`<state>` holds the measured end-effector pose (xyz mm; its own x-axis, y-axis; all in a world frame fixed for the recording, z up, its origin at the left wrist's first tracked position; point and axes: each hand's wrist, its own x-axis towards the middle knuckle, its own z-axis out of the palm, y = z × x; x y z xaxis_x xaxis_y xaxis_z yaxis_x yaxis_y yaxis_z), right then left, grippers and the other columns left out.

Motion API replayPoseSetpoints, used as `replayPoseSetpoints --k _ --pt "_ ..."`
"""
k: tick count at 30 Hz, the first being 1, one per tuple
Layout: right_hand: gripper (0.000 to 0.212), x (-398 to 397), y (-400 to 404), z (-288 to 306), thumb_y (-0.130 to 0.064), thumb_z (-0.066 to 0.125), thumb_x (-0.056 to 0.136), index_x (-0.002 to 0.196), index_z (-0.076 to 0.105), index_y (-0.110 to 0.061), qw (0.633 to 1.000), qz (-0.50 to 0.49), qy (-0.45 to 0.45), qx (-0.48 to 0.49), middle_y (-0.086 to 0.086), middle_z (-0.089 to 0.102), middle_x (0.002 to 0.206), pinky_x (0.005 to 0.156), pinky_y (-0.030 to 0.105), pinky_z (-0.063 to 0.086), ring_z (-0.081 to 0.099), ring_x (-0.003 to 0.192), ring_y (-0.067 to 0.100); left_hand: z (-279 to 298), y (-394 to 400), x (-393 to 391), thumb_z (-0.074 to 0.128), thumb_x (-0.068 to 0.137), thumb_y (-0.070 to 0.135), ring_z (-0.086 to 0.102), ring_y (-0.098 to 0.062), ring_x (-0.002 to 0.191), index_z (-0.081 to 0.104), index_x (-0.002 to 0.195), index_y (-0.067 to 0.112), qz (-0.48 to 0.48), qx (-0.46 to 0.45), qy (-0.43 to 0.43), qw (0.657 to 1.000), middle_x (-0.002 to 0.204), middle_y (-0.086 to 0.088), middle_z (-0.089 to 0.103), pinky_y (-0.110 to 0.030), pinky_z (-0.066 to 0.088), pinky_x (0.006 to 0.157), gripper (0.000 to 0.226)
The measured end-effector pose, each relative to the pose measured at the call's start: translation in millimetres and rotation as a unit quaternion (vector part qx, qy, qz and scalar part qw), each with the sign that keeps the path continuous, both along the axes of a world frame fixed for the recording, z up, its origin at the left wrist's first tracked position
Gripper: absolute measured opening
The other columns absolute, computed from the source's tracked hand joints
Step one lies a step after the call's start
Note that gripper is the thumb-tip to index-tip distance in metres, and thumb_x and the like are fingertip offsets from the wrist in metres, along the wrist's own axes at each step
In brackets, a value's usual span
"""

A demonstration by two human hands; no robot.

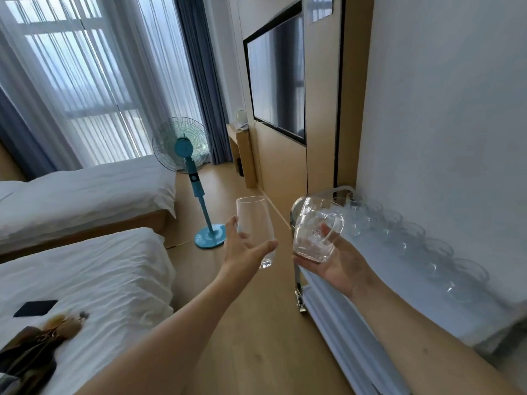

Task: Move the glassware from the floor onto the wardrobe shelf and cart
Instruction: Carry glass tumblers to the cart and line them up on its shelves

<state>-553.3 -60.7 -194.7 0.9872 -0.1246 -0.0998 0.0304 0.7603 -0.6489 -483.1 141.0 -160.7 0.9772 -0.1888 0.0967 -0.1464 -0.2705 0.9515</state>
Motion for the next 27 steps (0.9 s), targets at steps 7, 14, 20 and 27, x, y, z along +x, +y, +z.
replayPoseSetpoints --k 7,14,20,27 --pt "0.047 58.1 -43.7 -48.3 -0.022 0.088 0.069 0.11 0.065 -0.016 0.999 0.0 0.042 0.022 0.023 0.053 0.141 0.095 0.064 0.05 0.057 0.119 0.046 -33.0 -49.8 69.8 0.089 0.06 0.047 0.063 -0.018 0.101 0.027 0.145 0.044 -0.02 0.016 0.072 0.997 0.117 -0.001 0.054 -0.043 0.06 0.083 0.106" --pt "0.03 98.1 -74.2 -63.0 -0.027 0.08 0.077 0.105 0.078 -0.015 0.986 -0.102 0.134 -0.018 0.013 0.069 0.101 0.085 0.043 0.052 0.065 0.093 0.031 -67.0 -114.1 152.7 0.09 0.047 0.055 0.068 -0.02 0.102 0.029 0.138 0.051 -0.118 0.046 0.112 0.986 0.117 0.002 0.059 -0.048 0.06 0.082 0.11" --pt "0.048 130.6 -89.4 -71.5 -0.03 0.082 0.067 0.11 0.07 -0.013 0.946 -0.21 0.228 -0.098 0.01 0.072 0.106 0.087 0.042 0.056 0.069 0.097 0.029 -87.3 -166.4 220.4 0.087 0.058 0.057 0.062 -0.022 0.112 0.027 0.144 0.041 -0.231 0.061 0.156 0.958 0.126 -0.003 0.056 -0.05 0.054 0.096 0.105" --pt "0.06 152.4 -97.8 -97.3 -0.018 0.087 0.066 0.12 0.063 -0.011 0.906 -0.314 0.264 -0.104 0.007 0.074 0.106 0.077 0.035 0.057 0.073 0.097 0.021 -109.9 -211.6 273.2 0.083 0.075 0.051 0.058 -0.02 0.111 0.021 0.152 0.032 -0.336 0.108 0.169 0.92 0.122 0.001 0.054 -0.041 0.046 0.098 0.1"
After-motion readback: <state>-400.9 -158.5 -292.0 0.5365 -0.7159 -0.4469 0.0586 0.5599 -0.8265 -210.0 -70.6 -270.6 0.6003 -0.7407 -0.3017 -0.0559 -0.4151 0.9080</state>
